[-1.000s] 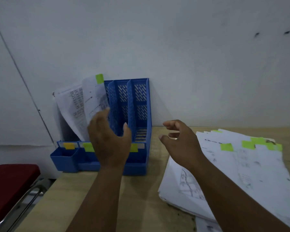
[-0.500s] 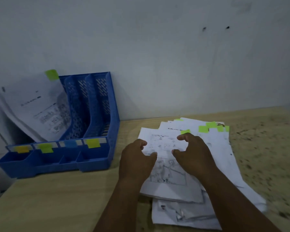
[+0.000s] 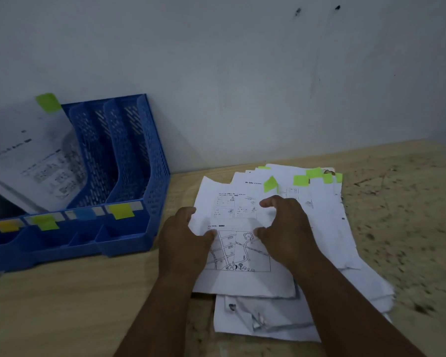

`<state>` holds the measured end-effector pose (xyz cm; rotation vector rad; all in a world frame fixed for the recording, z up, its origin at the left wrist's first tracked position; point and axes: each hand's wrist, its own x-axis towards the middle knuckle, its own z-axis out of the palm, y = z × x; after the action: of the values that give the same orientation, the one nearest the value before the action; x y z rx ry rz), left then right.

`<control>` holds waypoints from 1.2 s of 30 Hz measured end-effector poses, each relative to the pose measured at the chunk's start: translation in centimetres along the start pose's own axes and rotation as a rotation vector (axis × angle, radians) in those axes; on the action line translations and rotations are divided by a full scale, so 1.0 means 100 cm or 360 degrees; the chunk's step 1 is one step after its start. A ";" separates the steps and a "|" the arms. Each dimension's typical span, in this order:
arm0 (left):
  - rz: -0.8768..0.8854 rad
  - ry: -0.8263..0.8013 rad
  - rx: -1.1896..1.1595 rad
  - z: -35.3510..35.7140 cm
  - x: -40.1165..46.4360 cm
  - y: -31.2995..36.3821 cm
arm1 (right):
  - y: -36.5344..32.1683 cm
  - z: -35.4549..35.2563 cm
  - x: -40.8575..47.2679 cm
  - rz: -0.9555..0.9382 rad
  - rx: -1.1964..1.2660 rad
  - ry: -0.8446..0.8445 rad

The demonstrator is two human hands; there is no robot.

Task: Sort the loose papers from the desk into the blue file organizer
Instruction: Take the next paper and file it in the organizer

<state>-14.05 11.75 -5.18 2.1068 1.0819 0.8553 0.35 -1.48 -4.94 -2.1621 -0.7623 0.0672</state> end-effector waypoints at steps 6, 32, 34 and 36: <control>-0.0009 0.0066 -0.0009 -0.007 0.004 -0.001 | 0.001 -0.003 0.007 0.0021 0.0072 0.0173; -0.0007 0.0046 0.0032 -0.003 0.008 -0.006 | -0.006 -0.009 0.013 -0.0062 0.0374 0.0553; -0.0019 -0.0073 0.0102 0.000 0.008 -0.006 | -0.007 -0.011 0.012 -0.0048 0.0471 0.0532; 0.0020 -0.0117 0.0107 0.002 0.007 -0.005 | -0.008 -0.013 0.013 -0.0011 0.0582 0.0522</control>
<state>-13.82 12.59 -5.48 2.1853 1.0736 0.7507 1.38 -1.27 -3.25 -1.7643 -0.5209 -0.1396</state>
